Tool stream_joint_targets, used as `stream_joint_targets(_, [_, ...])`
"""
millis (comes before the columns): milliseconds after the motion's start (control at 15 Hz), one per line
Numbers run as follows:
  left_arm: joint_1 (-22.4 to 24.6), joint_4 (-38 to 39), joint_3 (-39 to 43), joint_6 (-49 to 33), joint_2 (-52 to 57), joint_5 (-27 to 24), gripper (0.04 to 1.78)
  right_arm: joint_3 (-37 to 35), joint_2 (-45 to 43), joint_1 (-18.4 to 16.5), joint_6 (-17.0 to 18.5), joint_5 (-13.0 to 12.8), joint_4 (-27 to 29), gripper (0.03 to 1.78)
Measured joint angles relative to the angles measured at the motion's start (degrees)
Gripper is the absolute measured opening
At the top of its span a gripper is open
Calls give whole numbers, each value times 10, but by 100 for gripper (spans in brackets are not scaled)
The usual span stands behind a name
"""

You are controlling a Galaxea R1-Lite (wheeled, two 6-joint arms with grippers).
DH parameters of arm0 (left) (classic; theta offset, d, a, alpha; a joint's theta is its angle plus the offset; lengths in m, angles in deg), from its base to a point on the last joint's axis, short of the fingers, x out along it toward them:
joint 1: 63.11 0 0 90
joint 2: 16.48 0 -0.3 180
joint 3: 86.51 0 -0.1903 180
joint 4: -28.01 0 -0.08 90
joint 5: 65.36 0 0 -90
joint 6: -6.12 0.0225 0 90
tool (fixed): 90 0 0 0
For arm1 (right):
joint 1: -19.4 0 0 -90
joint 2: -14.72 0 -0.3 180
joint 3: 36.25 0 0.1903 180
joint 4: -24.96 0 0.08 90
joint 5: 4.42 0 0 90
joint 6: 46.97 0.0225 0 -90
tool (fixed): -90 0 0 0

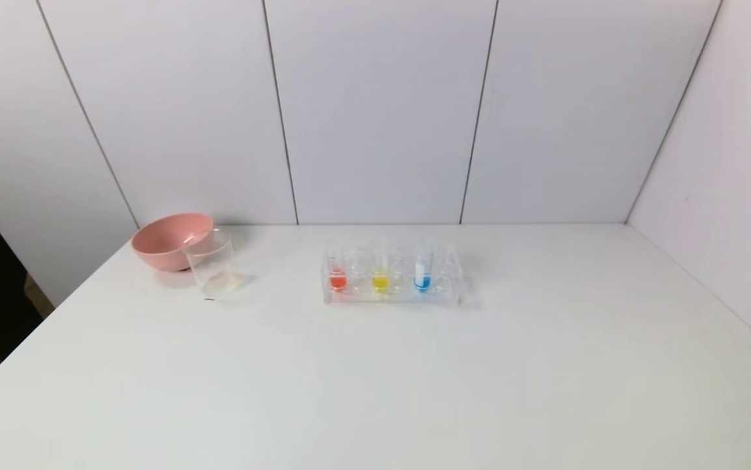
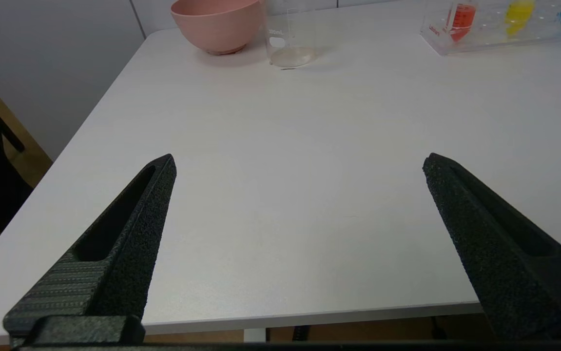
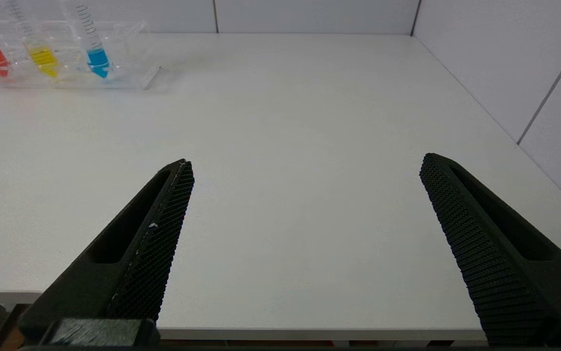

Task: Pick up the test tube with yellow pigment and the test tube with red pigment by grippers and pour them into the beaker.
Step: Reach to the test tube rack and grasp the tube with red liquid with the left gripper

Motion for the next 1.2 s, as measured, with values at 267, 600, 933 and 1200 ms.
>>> stream_joint_targets(267, [0, 0, 0, 0, 0, 0, 177, 0, 0, 0, 0, 0, 0, 170])
stream_joint_targets(600, [0, 0, 0, 0, 0, 0, 177, 0, 0, 0, 0, 0, 0, 170])
stream_joint_targets(933, [0, 0, 0, 0, 0, 0, 177, 0, 0, 0, 0, 0, 0, 170])
stream_joint_targets(1200, [0, 4, 0, -1, 0, 1, 177, 0, 0, 0, 0, 0, 0, 170])
